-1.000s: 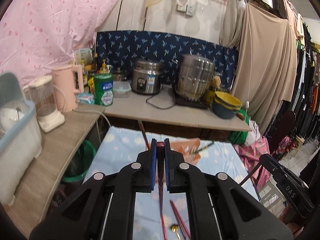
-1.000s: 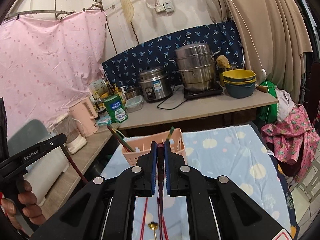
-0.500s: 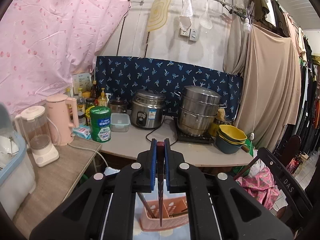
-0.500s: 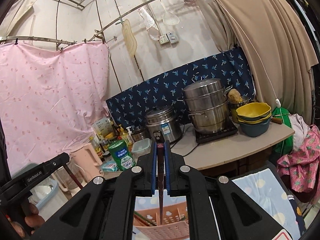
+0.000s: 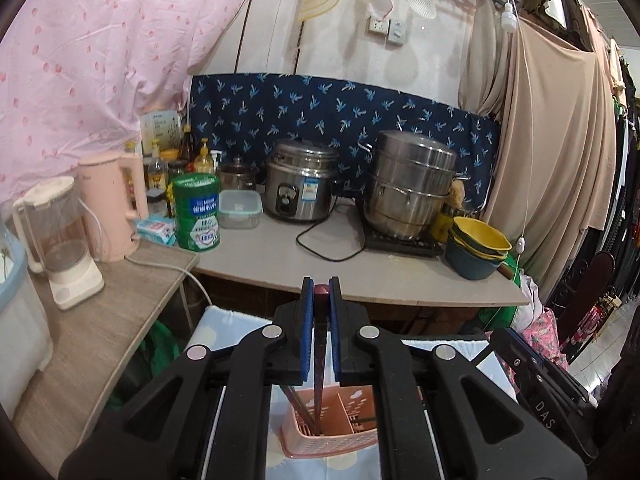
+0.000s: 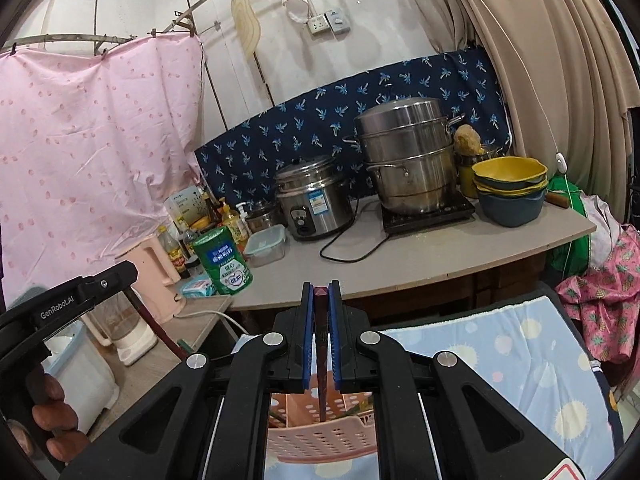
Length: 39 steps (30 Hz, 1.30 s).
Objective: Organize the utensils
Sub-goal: 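Open both grippers to release the chopsticks into the basket, then move both grippers back down toward the remaining red chopsticks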
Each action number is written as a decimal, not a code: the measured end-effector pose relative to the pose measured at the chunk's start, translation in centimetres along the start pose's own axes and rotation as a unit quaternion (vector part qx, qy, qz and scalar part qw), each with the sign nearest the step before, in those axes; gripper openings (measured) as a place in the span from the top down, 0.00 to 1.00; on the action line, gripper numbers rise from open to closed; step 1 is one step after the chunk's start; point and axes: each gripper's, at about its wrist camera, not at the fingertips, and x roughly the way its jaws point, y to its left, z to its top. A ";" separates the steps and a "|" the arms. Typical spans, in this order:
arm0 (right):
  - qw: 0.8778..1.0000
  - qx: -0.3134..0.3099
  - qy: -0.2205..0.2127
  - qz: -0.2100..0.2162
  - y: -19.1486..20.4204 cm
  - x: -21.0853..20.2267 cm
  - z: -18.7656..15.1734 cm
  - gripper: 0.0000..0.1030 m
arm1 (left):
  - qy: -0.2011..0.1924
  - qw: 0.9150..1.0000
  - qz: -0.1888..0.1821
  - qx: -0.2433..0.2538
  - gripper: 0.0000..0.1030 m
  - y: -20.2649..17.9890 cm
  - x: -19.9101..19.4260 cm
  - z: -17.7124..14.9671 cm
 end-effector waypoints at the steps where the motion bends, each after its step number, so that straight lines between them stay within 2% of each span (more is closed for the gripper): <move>1: 1.000 -0.001 0.006 0.002 0.0 0.2 -0.2 0.93 | 0.001 1.000 0.000 -0.001 0.92 0.0 0.0 -0.2; 3: 1.000 -0.002 0.010 0.000 -0.1 0.2 -0.7 0.89 | 0.006 1.000 0.011 -0.001 0.75 0.1 0.1 -0.6; 4: 1.000 -0.001 0.008 -0.001 -0.2 0.0 -0.8 0.81 | 0.008 1.000 0.013 -0.002 0.54 0.1 0.0 -0.7; 5: 1.000 -0.001 0.007 -0.005 -0.2 -0.2 -1.0 0.76 | 0.004 1.000 0.014 -0.005 0.45 0.2 -0.2 -0.9; 6: 1.000 0.000 0.004 -0.007 -0.2 -0.5 -1.1 0.67 | 0.001 1.000 0.016 -0.005 0.45 0.2 -0.5 -1.1; 7: 1.000 0.001 0.002 -0.007 -0.3 -0.8 -1.1 0.62 | 0.002 1.000 0.016 -0.003 0.45 0.2 -0.6 -1.2; 13: 1.000 0.013 0.002 -0.004 -0.6 -2.5 -1.5 0.61 | 0.017 1.000 0.016 -0.002 0.43 0.3 -1.6 -2.1; 20: 1.000 0.024 0.012 -0.002 -0.8 -5.2 -3.0 0.56 | 0.034 0.999 0.017 0.006 0.39 0.4 -3.6 -4.0; 28: 0.997 0.042 0.061 -0.005 -1.2 -8.5 -8.1 0.56 | 0.071 0.997 0.015 0.007 0.38 0.4 -5.9 -7.8; 34: 0.994 0.059 0.096 -0.007 -1.9 -11.0 -12.3 0.56 | 0.109 0.994 0.011 0.013 0.38 0.2 -7.7 -12.0; 39: 0.990 0.043 0.134 -0.024 -2.3 -12.9 -16.4 0.56 | 0.153 0.988 0.004 0.008 0.38 0.5 -9.0 -16.5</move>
